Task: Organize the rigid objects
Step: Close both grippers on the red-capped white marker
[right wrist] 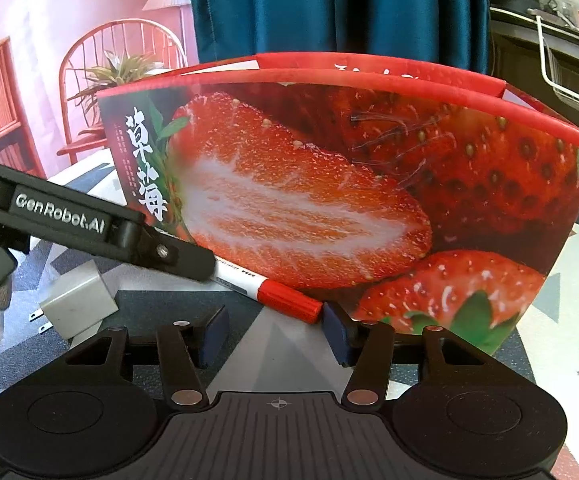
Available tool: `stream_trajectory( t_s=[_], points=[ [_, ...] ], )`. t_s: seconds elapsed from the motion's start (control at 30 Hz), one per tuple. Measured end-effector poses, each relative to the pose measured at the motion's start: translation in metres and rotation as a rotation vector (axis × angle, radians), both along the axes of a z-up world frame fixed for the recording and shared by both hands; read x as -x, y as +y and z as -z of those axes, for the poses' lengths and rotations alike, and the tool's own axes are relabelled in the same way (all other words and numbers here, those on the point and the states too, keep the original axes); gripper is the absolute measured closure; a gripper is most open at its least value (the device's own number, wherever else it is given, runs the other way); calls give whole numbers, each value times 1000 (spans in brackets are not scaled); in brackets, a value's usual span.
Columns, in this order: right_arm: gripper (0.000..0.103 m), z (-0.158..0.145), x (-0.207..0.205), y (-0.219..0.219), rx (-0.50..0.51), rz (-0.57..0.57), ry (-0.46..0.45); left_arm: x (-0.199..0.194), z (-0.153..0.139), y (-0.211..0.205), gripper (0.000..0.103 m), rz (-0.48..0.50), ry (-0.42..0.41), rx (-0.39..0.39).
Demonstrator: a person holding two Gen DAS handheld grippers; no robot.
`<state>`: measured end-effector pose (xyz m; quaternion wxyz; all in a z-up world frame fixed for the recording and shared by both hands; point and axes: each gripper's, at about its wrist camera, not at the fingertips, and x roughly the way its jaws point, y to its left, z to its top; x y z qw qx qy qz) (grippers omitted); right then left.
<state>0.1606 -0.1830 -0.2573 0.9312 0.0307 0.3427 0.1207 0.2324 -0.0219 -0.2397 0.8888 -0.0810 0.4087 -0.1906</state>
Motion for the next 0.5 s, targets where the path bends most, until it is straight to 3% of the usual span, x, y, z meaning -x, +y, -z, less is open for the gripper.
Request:
stream_trajectory(
  t_s=[0.5],
  points=[
    [54, -1, 0, -1, -3, 4, -1, -4, -4, -4, 34, 6, -41, -17]
  ],
)
